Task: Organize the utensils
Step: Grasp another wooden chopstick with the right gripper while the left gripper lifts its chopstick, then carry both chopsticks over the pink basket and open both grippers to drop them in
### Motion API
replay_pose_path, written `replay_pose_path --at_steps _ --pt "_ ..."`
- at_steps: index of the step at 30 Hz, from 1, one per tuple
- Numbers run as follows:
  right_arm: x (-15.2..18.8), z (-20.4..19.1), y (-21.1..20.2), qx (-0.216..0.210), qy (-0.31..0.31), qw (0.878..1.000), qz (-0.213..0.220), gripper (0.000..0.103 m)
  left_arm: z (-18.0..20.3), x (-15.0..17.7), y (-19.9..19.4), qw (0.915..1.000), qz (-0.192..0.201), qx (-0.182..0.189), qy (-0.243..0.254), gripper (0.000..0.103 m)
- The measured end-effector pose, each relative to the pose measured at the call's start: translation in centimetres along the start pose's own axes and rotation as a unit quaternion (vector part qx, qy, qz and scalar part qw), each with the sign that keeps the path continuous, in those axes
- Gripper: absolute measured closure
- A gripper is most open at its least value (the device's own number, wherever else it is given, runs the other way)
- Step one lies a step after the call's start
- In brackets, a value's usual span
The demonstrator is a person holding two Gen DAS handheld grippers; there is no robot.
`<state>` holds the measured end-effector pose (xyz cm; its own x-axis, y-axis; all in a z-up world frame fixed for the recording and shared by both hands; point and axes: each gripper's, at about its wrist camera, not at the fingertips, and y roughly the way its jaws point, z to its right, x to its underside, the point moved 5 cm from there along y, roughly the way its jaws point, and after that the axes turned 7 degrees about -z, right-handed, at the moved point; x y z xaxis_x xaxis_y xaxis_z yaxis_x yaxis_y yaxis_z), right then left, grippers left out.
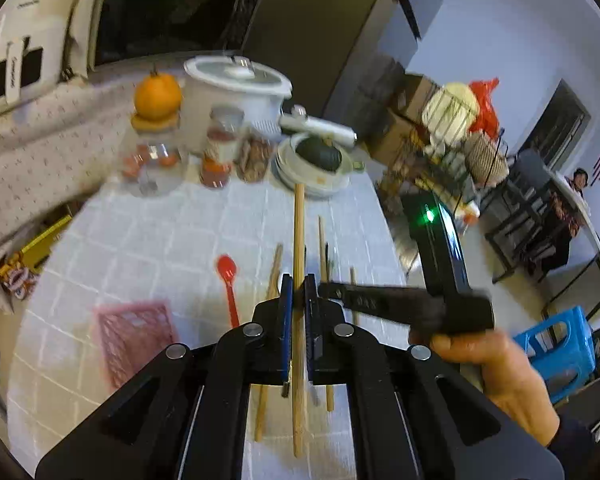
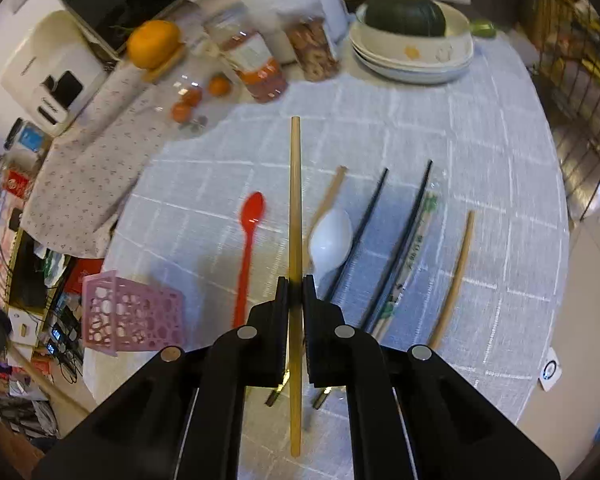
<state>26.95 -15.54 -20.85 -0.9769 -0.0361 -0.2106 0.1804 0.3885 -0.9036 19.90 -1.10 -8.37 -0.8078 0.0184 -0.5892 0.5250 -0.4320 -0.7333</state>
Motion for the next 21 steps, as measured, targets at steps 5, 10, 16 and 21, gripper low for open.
replay_pose_path --at_steps 5,10,16,21 --pt "-0.1 -0.8 -2.3 0.001 -0.007 0.999 0.035 0.096 -2.4 -2.1 -3.1 0.9987 0.044 -0.008 -0.025 0.099" --pt "-1.2 -2.9 -6.0 -0.04 -0.022 0.992 0.12 0.096 -5.4 -4.5 -7.7 0.9918 0.11 -0.037 -0.054 0.099" --pt "-1.4 -6.8 -10.3 -0.076 -0.055 0.971 0.218 0.096 -7.3 -5.4 -9.9 0.9829 0.156 -0.077 -0.059 0.099" --pt "-2.0 -10.5 -11.6 -0.121 -0.065 0.955 0.264 0.096 -8.6 -4.8 -8.8 0.9782 0.18 -0.089 -0.054 0.099"
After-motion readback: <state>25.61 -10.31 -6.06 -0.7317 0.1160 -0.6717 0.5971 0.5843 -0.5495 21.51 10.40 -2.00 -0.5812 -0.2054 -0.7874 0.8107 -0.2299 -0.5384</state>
